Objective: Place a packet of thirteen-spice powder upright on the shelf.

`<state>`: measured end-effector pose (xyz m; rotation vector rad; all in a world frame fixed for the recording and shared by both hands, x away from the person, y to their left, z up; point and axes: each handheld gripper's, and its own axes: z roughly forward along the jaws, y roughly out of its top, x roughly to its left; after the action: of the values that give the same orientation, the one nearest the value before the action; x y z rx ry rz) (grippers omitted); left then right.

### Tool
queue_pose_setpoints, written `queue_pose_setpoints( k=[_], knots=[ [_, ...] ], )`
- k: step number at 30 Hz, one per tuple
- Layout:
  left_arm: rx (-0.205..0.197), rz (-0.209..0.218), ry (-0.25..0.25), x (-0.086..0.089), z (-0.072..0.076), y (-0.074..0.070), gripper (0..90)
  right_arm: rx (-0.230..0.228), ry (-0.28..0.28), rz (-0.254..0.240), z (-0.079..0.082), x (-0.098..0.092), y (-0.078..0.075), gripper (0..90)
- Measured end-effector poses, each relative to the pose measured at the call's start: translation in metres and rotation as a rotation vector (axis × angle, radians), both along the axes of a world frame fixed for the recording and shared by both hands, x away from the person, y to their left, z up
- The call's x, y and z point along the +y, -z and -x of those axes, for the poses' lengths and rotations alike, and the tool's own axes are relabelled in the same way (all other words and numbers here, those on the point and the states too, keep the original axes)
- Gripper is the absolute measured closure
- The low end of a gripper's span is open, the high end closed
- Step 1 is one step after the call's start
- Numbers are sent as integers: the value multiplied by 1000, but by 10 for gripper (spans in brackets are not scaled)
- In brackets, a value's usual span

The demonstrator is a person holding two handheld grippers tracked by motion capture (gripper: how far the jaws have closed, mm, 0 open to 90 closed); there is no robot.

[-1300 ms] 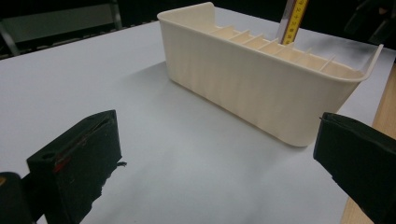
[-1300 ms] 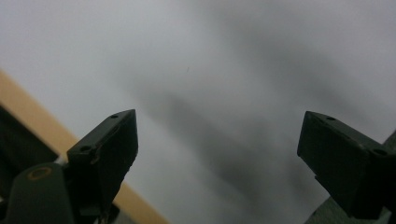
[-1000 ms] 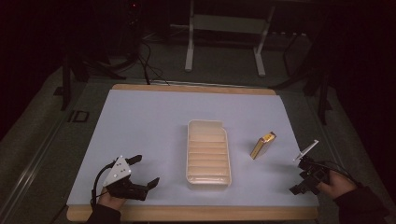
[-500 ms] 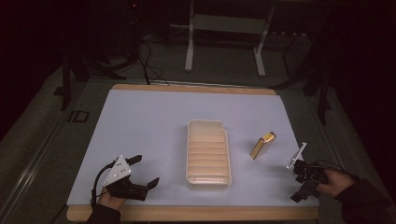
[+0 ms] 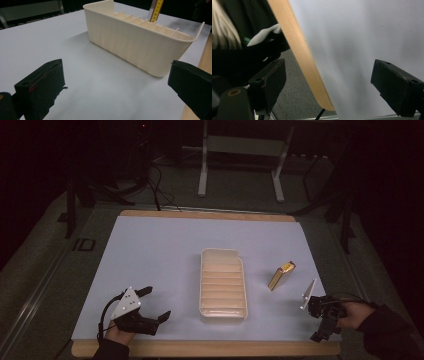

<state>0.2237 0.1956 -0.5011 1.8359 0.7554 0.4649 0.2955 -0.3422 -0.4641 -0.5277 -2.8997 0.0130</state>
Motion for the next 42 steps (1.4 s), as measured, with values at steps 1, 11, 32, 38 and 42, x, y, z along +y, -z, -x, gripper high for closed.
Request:
queue_pose_setpoints(
  k=[1, 11, 32, 38, 42],
  knots=[
    [0, 0, 0, 0, 0, 0, 10, -2, -11, -1, 1, 2, -1, 131],
    [4, 0, 3, 0, 0, 0, 10, -67, -129, -71, 6, 20, -16, 140],
    [11, -7, 8, 0, 0, 1, 10, -154, -291, -77, 0, 44, -51, 142],
    [12, -12, 7, 1, 1, 2, 10, -188, -308, -84, -6, 46, -63, 145],
    [4, -13, -3, 2, 2, 1, 9, -213, -306, -75, -12, 45, -74, 150]
  ],
)
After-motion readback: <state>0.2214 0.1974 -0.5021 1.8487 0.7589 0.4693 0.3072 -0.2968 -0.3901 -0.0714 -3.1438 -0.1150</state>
